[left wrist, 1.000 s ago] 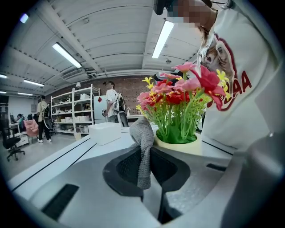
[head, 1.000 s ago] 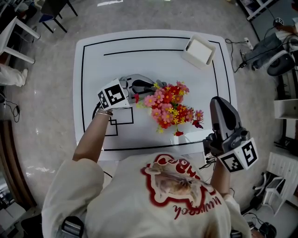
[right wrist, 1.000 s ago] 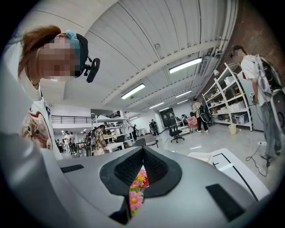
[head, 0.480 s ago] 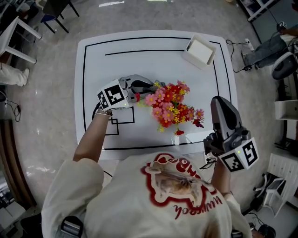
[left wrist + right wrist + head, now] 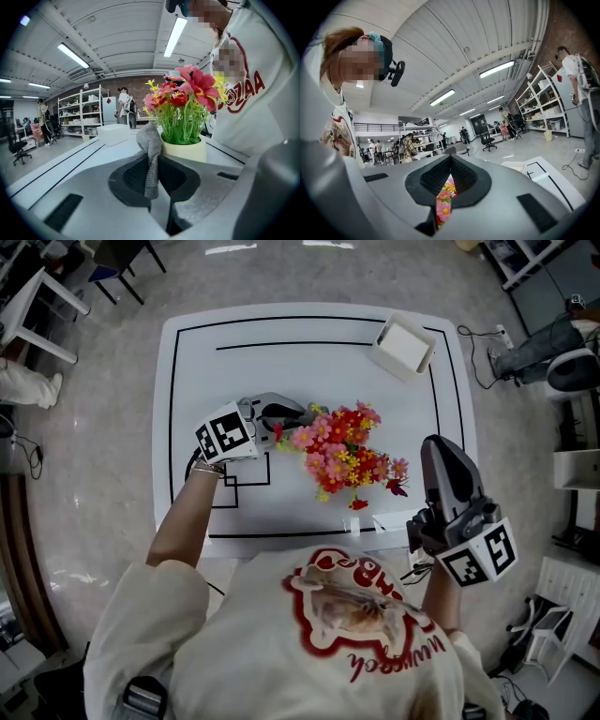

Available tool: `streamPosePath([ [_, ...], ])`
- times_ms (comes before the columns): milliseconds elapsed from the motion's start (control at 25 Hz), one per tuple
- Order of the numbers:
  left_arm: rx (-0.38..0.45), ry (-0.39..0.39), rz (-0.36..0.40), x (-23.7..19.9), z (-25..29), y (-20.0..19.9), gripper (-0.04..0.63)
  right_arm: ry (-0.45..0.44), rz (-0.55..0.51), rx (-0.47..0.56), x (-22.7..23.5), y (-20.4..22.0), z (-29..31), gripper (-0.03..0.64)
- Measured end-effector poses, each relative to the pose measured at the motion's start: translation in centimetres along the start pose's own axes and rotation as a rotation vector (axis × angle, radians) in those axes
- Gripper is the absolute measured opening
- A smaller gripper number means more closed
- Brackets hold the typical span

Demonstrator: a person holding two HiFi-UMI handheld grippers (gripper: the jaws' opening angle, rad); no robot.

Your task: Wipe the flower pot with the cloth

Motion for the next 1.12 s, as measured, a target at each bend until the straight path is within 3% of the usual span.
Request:
streamPosePath([
  [1120,-0.057,-0.142,-0.055,1.5,-1.2,1.2,0.046,-0.06,0.018,-0.011,-0.1,0.3,-2.8,0.0],
])
Point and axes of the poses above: the fingertips, and each gripper's own axes: z forward along the fingers, x to its right, y out of its underside, the point moved 1 cm from there along -z, backward along the fingers, and after that the axes turned 11 degrees about y, right-handed, at the moved point
